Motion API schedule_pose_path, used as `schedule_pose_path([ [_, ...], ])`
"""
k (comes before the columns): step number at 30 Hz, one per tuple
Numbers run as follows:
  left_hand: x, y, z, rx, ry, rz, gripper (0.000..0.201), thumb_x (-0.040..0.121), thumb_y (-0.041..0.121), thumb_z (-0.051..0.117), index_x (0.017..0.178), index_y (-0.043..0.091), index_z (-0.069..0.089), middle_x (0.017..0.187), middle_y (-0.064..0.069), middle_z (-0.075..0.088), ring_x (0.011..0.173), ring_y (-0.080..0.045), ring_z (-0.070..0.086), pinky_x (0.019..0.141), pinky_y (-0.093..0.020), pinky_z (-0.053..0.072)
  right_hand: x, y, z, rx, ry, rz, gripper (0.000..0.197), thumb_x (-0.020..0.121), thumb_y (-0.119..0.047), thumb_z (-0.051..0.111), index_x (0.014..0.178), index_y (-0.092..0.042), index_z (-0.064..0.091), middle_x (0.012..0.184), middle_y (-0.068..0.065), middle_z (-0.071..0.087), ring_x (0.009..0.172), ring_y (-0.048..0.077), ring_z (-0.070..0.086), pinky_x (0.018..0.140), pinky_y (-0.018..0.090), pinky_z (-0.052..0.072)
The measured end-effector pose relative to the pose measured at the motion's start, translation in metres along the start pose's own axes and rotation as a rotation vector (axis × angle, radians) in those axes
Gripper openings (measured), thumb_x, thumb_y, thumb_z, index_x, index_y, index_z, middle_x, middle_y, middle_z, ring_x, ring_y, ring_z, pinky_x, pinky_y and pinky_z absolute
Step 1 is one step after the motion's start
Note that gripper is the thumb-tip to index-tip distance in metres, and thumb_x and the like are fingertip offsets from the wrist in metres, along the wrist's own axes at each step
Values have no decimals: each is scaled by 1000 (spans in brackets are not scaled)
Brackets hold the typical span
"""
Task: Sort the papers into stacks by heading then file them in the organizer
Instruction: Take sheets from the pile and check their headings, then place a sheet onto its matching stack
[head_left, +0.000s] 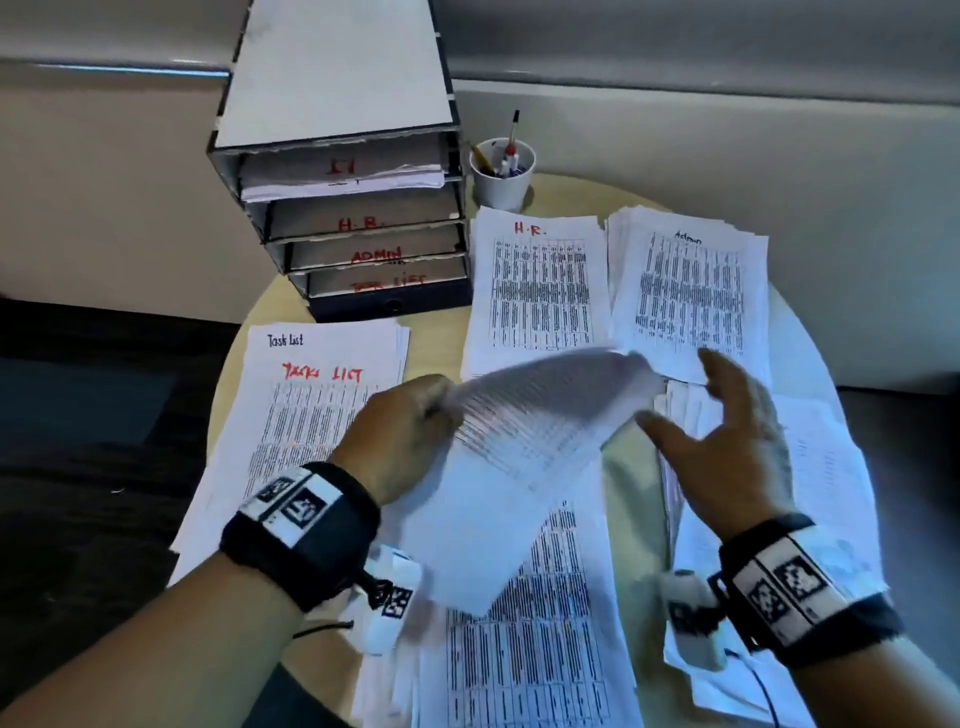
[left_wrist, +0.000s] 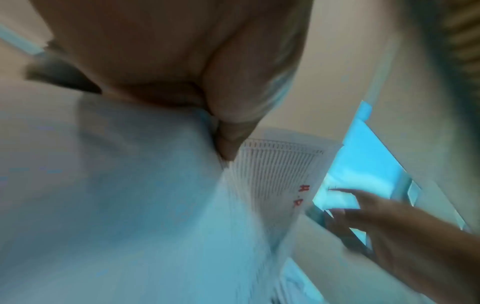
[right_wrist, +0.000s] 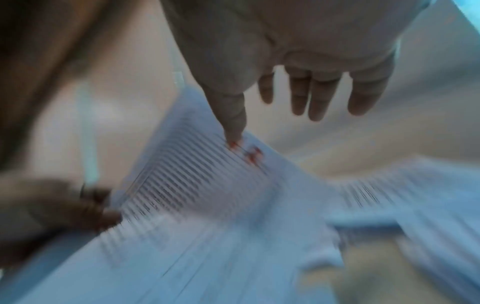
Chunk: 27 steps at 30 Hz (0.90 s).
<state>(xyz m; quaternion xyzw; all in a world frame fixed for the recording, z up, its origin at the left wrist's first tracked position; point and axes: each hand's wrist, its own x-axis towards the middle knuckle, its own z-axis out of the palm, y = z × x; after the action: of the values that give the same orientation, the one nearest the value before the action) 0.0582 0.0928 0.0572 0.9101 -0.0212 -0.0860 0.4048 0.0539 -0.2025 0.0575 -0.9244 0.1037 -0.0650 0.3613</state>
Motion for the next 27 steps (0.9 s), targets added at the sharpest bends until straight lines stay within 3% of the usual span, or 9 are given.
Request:
schedule_pose_path([
  [3, 14, -17, 15, -384, 11, -214, 25, 95, 26, 64, 89, 2, 61, 81, -1, 59, 77, -15, 51, 72, -28, 38, -30, 27, 24, 388, -260, 361, 87, 65, -47, 86, 139, -23, 48, 120, -2, 65, 101, 15, 64, 87, 34, 47],
  [5, 22, -20, 30, -645, 45, -320, 38, 89, 33, 69, 112, 3, 65, 112, -3, 71, 106, -19, 63, 99, -34, 44, -50, 39, 40, 596, -442, 461, 59, 73, -42, 81, 125, -23, 60, 103, 0, 74, 88, 20, 70, 75, 36, 52],
  [7, 31, -21, 44, -815, 106, -376, 22, 95, 23, 63, 111, 9, 67, 116, -4, 73, 115, -23, 64, 107, -39, 43, -62, 39, 47, 691, -422, 493, 24, 86, -18, 72, 109, -15, 67, 99, 11, 74, 90, 30, 72, 72, 41, 58],
  [9, 40, -18, 52, -847, 101, -393, 16, 101, 16, 56, 112, 8, 65, 106, 0, 75, 106, -21, 67, 98, -32, 47, -63, 38, 51, 758, -296, 569, 14, 90, -5, 64, 102, -10, 68, 97, 15, 73, 89, 31, 71, 72, 44, 60],
  [11, 46, -11, 52, -873, 65, -401, 12, 100, 18, 57, 107, 12, 65, 85, 9, 74, 80, -18, 63, 70, -22, 42, -53, 39, 54, 773, -228, 584, 13, 91, -4, 61, 100, -10, 69, 95, 14, 73, 84, 29, 68, 71, 43, 59],
  [13, 52, -8, 50, -908, 70, -414, 8, 98, 20, 60, 99, 17, 66, 91, 7, 75, 86, -19, 56, 68, -26, 41, -32, 38, 58, 772, -191, 581, 12, 92, -5, 60, 96, -10, 70, 90, 12, 73, 74, 21, 68, 62, 35, 58],
  [17, 35, -16, 39, -673, 95, -416, 25, 97, 34, 58, 121, 26, 60, 113, 0, 69, 100, -17, 67, 87, -35, 55, 26, 38, 66, 839, -120, 638, 12, 93, -3, 59, 95, -12, 66, 88, 9, 70, 64, 15, 67, 45, 22, 52],
  [21, 0, -46, 39, -408, 53, -374, 22, 98, 33, 59, 119, 28, 58, 114, 12, 64, 92, 8, 64, 73, -10, 48, 74, 42, 81, 820, -92, 689, 9, 92, -6, 61, 96, -13, 65, 96, 11, 67, 71, 22, 62, 44, 21, 51],
  [27, -32, -79, 46, -216, -19, -370, 19, 96, 21, 60, 113, 28, 63, 119, 17, 64, 107, 4, 58, 83, -10, 43, 123, 24, 109, 628, -182, 657, 7, 89, -12, 65, 88, -13, 59, 99, 16, 65, 64, 26, 59, 44, 25, 53],
])
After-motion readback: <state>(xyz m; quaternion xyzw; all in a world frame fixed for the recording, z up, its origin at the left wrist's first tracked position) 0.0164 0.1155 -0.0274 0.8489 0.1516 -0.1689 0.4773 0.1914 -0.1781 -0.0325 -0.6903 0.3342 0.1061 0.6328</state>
